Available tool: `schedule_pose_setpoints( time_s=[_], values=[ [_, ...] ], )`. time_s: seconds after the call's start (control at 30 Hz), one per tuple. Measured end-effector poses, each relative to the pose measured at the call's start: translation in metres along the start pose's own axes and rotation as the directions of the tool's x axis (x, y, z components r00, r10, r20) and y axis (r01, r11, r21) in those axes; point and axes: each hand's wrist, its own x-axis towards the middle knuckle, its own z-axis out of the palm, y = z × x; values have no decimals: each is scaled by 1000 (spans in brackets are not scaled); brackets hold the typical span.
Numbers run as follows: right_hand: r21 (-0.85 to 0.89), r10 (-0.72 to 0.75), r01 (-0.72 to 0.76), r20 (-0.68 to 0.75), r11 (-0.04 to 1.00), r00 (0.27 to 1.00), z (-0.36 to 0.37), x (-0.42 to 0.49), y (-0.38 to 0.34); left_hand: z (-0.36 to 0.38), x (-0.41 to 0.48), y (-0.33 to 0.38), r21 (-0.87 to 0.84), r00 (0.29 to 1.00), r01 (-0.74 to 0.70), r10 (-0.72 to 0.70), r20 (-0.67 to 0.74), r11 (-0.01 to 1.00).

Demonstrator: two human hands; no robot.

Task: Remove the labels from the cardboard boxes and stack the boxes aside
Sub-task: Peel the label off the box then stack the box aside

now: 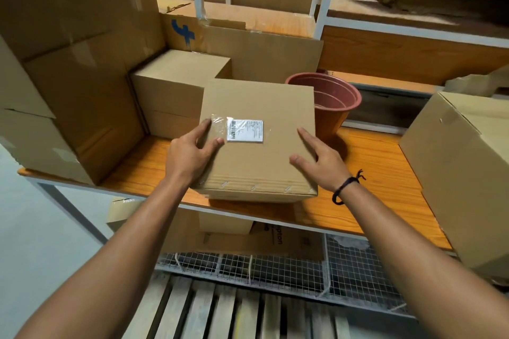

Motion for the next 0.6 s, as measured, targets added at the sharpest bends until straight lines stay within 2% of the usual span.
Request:
schedule_pose_setpoints(
  time_s=[0.1, 0.27, 0.47, 0.6],
  values=[
    [-8, 20, -20, 41, 1000, 999, 8, -2, 1, 3, 5, 5, 8, 1000, 11, -12, 15, 1000],
    [-1, 43, -43, -45, 999, 998, 1, -1, -13, -7, 17, 12, 37, 997, 60, -62, 51, 998],
    [-2, 126, -126, 101, 992, 987, 0, 13, -18, -12, 29, 7, 117, 974, 119, -139, 178, 986],
    [5, 200, -202, 141, 979, 970, 4, 28, -16, -5, 33, -4, 32, 945, 163, -165, 282, 986]
  ],
)
